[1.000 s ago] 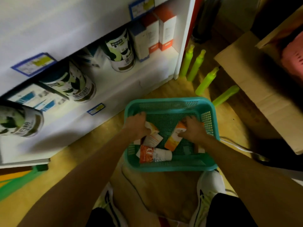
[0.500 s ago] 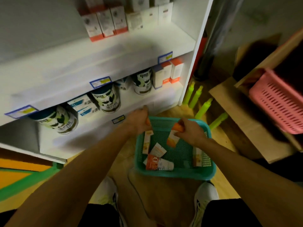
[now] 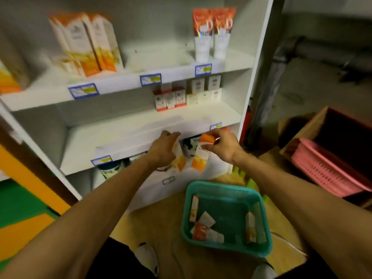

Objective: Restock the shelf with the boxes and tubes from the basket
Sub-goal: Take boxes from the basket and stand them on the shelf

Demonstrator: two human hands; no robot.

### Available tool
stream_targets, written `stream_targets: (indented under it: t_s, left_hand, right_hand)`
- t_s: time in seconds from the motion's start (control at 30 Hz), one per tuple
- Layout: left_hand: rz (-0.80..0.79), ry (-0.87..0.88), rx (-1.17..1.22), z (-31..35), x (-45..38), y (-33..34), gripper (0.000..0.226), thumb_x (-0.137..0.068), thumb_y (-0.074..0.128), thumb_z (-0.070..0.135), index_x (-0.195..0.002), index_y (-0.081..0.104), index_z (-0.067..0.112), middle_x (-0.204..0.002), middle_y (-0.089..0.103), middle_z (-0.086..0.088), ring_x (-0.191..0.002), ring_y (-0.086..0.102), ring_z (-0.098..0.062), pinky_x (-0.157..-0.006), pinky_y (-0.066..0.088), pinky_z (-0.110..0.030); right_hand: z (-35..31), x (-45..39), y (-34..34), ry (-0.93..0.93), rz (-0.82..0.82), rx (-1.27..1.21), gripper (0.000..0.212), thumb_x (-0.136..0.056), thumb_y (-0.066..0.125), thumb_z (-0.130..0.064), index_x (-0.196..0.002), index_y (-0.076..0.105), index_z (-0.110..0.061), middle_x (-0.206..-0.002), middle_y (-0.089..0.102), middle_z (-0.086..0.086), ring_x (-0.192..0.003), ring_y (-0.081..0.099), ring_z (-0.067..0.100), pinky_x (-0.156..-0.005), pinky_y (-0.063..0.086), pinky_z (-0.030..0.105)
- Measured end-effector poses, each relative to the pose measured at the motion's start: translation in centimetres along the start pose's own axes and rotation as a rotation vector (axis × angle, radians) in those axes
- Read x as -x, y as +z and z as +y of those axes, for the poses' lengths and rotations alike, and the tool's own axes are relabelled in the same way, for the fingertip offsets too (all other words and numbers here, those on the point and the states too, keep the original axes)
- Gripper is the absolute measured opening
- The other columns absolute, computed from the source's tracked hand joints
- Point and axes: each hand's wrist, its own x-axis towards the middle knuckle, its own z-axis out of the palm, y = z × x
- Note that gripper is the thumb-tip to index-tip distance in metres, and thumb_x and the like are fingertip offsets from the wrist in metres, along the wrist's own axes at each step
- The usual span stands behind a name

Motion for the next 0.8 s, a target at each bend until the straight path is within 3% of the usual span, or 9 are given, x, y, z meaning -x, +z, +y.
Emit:
stream_targets:
  t_s: [0.13,0.27,0.4,0.6,0.8]
  left_hand:
    - [0.071,-0.011,-0.065,-0.3,1.2,-5.5,0.068,-0.088,0.063,0.014,-0.149,0.038,0.029,-0.139,0.048,-0.010,-0.125,0.050,-0.031,-0.101,0.044,-0.037]
    - [0.171,-0.035,-0.055,-0.5,2.5,-12.3,0.071,-0.083,0.061,0.010,-0.150,0.040,0.024,-0.135,0.052,-0.016,-0.125,0.050,-0.035,-0.101,0.042,-0.037]
    - [0.312,-0.097,0.044,-1.4,3.7,-18.4,0.081,-0.076,0.075,0.016,-0.148,0.037,0.017,-0.135,0.052,-0.015,-0.123,0.052,-0.036,-0.100,0.046,-0.043]
    - [0.613,-0.092,0.157,-2.4,5.8,-26.6,0.054,-0.078,0.074,0.015,-0.127,0.052,0.015,-0.114,0.064,-0.004,-0.099,0.063,-0.028,-0.087,0.052,-0.038]
    - [0.790,-0.088,0.205,-5.0,6.6,-32.0,0.047,-0.077,0.076,0.009,-0.119,0.062,0.022,-0.111,0.070,0.000,-0.096,0.069,-0.021,-0.085,0.059,-0.042]
  right_hand:
    - [-6.0,-0.7,-2.6,-0.081,0.011,-0.084,0.053,-0.081,0.079,-0.035,-0.128,0.060,-0.020,-0.120,0.064,-0.001,-0.102,0.061,0.019,-0.091,0.055,0.037]
    - [-11.8,-2.2,-5.2,-0.159,0.069,-0.134,0.055,-0.073,0.086,-0.034,-0.122,0.067,-0.018,-0.113,0.070,0.000,-0.093,0.063,0.017,-0.085,0.054,0.033]
    - [-17.0,-3.5,-7.0,-0.232,0.085,-0.166,0.054,-0.076,0.085,-0.027,-0.124,0.065,-0.015,-0.116,0.070,0.003,-0.099,0.065,0.019,-0.089,0.053,0.033]
    - [-24.3,-5.9,-8.5,-0.310,0.166,-0.247,0.049,-0.074,0.083,-0.029,-0.120,0.068,-0.019,-0.111,0.070,0.001,-0.094,0.065,0.020,-0.089,0.055,0.040]
    - [-30.2,-8.6,-7.5,-0.380,0.166,-0.269,0.050,-0.078,0.083,-0.026,-0.124,0.067,-0.017,-0.116,0.071,0.003,-0.099,0.066,0.018,-0.094,0.054,0.036]
